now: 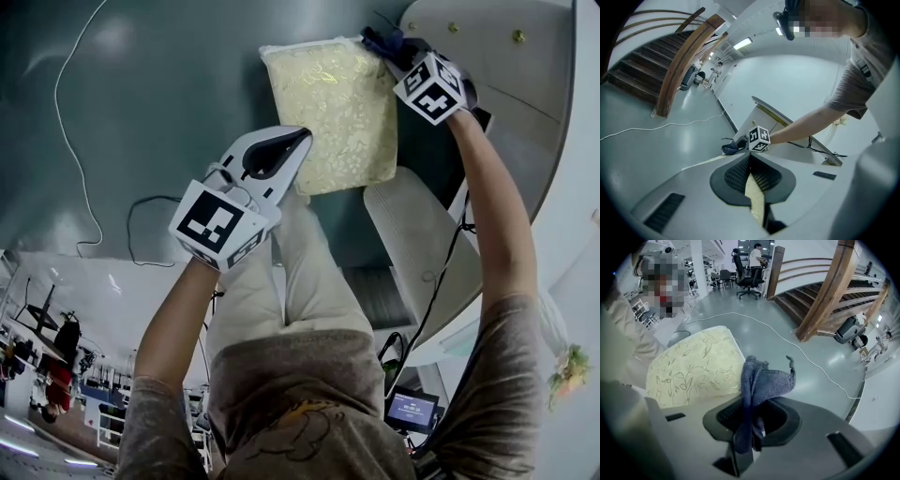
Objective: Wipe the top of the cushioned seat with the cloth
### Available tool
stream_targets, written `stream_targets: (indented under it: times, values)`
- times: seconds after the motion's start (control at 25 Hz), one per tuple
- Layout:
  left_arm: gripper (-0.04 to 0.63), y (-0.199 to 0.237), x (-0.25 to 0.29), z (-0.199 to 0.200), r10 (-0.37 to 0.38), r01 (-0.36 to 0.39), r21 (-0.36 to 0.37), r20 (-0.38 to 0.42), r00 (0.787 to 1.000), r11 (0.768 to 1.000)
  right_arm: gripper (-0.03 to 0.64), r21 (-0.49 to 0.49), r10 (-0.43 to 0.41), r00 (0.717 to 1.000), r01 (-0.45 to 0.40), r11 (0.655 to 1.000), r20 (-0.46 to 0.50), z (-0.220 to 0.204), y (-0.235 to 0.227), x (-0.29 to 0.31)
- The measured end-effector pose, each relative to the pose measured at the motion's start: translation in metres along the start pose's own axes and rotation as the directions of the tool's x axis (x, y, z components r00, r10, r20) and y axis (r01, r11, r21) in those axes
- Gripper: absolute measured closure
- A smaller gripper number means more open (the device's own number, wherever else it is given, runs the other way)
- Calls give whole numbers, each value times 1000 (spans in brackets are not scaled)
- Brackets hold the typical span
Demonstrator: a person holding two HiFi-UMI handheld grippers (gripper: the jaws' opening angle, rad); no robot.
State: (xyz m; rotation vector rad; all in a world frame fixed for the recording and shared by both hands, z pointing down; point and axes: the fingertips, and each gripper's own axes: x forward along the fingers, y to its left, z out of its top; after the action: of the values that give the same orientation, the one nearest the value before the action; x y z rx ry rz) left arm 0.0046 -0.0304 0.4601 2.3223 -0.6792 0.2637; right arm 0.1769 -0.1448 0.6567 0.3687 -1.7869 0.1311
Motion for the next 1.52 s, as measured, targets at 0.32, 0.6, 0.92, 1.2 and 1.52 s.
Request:
stream_targets:
  times: [0.32, 0.6, 0.92, 1.2, 1.52]
  values:
    - [577, 0, -1, 0, -15, 15, -1, -11, 1000, 1000, 535, 15, -16, 1000, 16, 1000, -8, -2, 9, -1]
    - [577, -3, -3, -2, -33, 33, 13, -26, 999, 999, 535, 5, -38, 999, 38, 999, -9, -5, 19, -6]
    - [577, -13, -6, -10, -52, 54, 27, -42, 998, 998, 534, -24, -19, 998, 17, 1000, -53, -28, 49, -14]
    - [577, -25, -5, -19, -78, 81, 40, -59, 995, 996, 534, 4, -11, 998, 12, 1000, -54, -42, 77, -19]
    - [577, -44, -5, -32, -120, 125, 53, -93, 988, 991, 534, 13, -14, 998, 15, 1000, -59, -53, 111, -27]
